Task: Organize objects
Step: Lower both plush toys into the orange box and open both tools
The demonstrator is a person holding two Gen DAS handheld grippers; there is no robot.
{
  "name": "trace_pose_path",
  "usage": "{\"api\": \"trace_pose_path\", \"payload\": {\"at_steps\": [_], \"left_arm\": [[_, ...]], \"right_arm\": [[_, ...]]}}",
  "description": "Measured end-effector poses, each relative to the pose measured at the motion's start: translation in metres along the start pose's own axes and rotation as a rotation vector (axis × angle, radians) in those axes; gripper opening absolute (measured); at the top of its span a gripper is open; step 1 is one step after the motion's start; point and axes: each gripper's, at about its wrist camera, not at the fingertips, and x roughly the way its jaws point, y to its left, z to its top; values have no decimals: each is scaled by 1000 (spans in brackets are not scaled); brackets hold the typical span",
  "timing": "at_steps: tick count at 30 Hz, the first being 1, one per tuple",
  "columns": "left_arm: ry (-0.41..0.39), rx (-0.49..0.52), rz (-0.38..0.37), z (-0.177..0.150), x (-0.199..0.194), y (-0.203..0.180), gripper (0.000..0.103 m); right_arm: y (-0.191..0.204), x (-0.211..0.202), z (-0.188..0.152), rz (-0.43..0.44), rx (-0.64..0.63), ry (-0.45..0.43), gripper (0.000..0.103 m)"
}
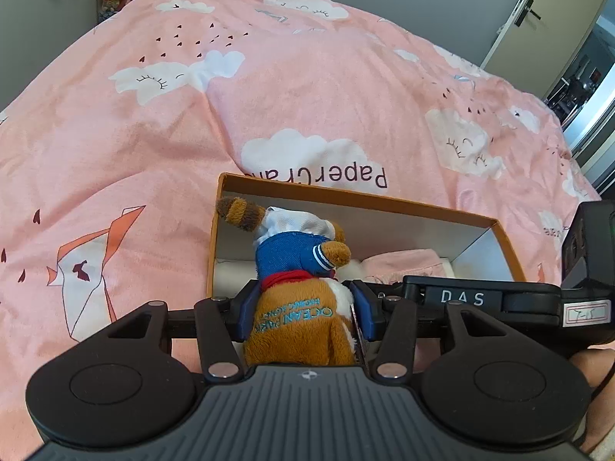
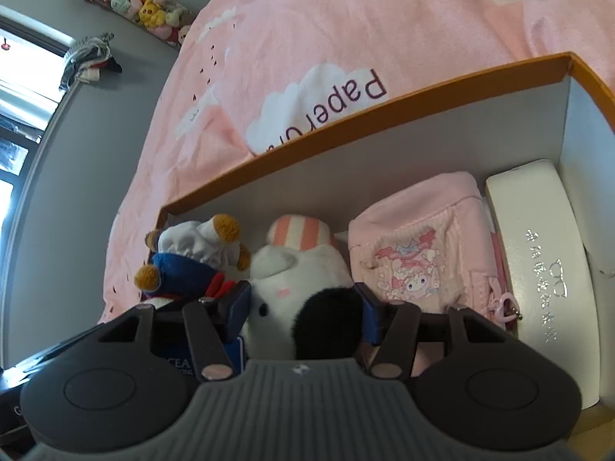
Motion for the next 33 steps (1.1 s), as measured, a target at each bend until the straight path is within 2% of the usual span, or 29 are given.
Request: {"api": "trace_pose_path", "payload": {"at_steps": [6,8,10,12,14,17,21,25,27,33], "left_arm": [[2,29,22,-1,4,-1,58],[3,41,29,-2,4,-2,58],[8,64,44,-1,5,-4,58],[17,89,60,-1,7,-7,58],[20,108,78,-1,9,-11,59],[-10,162,136,-2,10,-16,57],[-46,244,197,-2,6,-24,59],[-4,278,148,-4,-1,-28,59],[30,330,135,-9,-4,-33,58],[164,586,204,-36,5,-50,52]], "right_arm": [[4,-21,1,-32,-78,-58,62],[8,-28,1,-26,-132,-59,56],[12,-31,-1,-19,-203,-45,41],[17,-28,-5,-18,-273,-23,36],[21,-21,-10,-36,-325,-4,34],[21,-10,-15,-119,-351,8,32],[17,-10,-15,-118,-337,7,32],[16,-13,-16,-118,-338,2,32],[15,-13,-17,-113,-341,3,32],[21,-22,-24,-119,-433,-4,35]]}}
